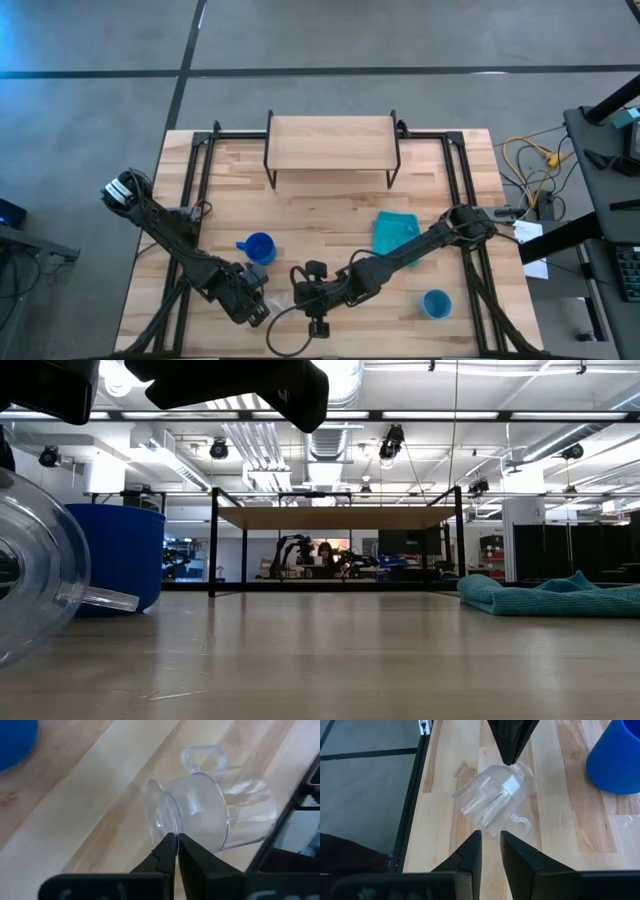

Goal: Stack small to large cups/mugs on shelf
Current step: Put the transparent mug on the shelf

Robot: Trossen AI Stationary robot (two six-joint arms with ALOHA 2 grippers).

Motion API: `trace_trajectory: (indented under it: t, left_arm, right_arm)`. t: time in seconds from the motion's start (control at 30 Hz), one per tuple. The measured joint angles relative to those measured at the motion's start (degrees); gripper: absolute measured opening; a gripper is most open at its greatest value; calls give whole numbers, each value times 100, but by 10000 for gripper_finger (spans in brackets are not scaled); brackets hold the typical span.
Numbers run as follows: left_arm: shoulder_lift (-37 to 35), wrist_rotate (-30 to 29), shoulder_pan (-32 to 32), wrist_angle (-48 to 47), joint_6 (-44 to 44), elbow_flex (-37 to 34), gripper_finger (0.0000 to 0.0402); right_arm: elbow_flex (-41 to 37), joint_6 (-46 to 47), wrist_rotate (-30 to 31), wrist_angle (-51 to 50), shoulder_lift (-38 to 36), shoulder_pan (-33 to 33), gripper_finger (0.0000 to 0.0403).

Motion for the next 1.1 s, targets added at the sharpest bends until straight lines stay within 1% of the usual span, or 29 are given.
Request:
trace_trajectory:
  t: [0.23,0.37,0.57,0.77,0.87,0.93,1.03,1.1]
  left_arm:
    - [2,16,0,981,-21,0,0]
    - [0,22,0,1059,-22,0,0]
    - [0,66,0,1190,-50,-165,0]
    - [-21,31,37,2453,-153,-567,0]
    - [-31,-28,48,2895,-160,-729,0]
    - [-31,-28,46,3018,-161,-817,0]
    - [-31,-31,45,3185,-159,-856,0]
    - [-33,-35,65,3228,-156,-855,0]
  right_arm:
    - [0,-66,-47,0,-11,0,66]
    - [-7,-63,-99,-27,-111,-30,66]
    - [327,-173,-116,-1045,-537,-153,66]
    - [859,-306,-199,-1850,-839,-296,85]
    - [1179,-301,-207,-2111,-887,-342,91]
    - [1400,-182,-385,-2257,-921,-384,90]
    - [1709,-5,-994,-2537,-931,-530,87]
    - [1863,42,-1142,-2777,-928,-633,87]
